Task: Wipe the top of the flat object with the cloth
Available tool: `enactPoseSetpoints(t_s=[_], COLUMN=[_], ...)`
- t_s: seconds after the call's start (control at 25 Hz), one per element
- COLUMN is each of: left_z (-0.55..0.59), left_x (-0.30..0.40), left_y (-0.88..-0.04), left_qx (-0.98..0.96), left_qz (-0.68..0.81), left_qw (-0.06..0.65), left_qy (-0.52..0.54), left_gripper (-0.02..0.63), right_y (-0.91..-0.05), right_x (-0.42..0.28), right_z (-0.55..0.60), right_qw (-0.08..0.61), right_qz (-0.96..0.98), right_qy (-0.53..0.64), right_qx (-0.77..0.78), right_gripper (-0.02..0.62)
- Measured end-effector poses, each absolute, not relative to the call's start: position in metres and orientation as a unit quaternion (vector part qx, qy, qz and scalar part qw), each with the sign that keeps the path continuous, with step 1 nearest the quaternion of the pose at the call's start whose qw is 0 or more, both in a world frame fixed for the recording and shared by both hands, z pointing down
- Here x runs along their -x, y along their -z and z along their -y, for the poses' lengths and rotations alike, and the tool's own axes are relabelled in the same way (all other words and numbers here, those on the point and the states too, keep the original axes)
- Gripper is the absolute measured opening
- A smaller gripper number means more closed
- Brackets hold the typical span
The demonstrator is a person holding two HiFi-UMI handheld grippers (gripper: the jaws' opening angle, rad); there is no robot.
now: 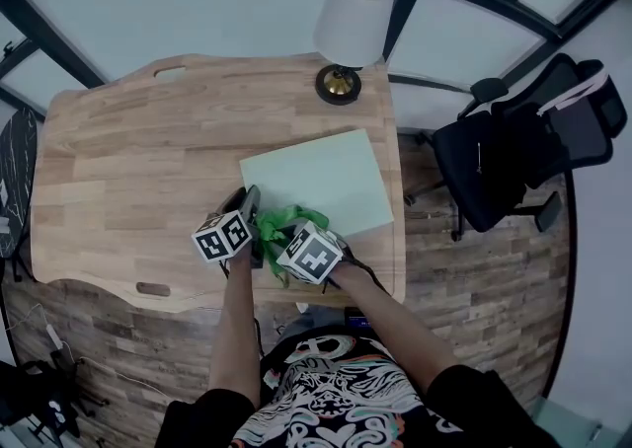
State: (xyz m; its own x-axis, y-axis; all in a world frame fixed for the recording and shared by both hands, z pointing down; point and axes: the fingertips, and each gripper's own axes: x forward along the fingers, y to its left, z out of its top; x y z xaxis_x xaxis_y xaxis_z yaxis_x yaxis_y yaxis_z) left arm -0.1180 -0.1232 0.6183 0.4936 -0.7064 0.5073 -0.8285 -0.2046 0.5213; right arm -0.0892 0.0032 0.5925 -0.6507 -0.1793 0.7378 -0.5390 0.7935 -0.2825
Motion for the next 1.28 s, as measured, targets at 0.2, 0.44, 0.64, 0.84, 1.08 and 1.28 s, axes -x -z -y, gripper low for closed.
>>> enactPoseSetpoints(t_s=[0.2,0.44,0.64,0.84,1.08,1.28], left_z=[0.124,0.124,0.124,0.123,0.122,0.124], left_x=[0.119,0.120,0.119,0.119,0.119,0.119], left_y=[-0.618,-0.618,-0.618,-0.619,-0.620,-0.619], left_qx=[-0.772,-0.772,-0.773,-0.773,-0.773,-0.776], left_qz=[0.497,0.498,0.497,0.499,0.501,0.499], left_qw=[0.389,0.388,0.388,0.383,0.378,0.374], left_qy=[-0.078,-0.076,-0.074,-0.083,-0.090,-0.092], left_gripper=[0.135,0.135,0.135,0.135,0.135,0.133], right_y=[-0.594,-0.590,-0.591,-0.592,-0.594,-0.594], right_x=[0.090,0.092,0.091,0.091,0.090,0.080], right_z=[-0.002,-0.003,-0.003,-0.004,-0.004,0.002], right_qw=[0.353,0.359,0.356,0.360,0.357,0.350], right_qz=[0.878,0.881,0.880,0.879,0.877,0.875], right_qy=[-0.248,-0.225,-0.218,-0.219,-0.211,-0.215], right_qx=[-0.208,-0.210,-0.226,-0.224,-0.242,-0.256], right_gripper=[0.074,0.074,0.074,0.074,0.074,0.074])
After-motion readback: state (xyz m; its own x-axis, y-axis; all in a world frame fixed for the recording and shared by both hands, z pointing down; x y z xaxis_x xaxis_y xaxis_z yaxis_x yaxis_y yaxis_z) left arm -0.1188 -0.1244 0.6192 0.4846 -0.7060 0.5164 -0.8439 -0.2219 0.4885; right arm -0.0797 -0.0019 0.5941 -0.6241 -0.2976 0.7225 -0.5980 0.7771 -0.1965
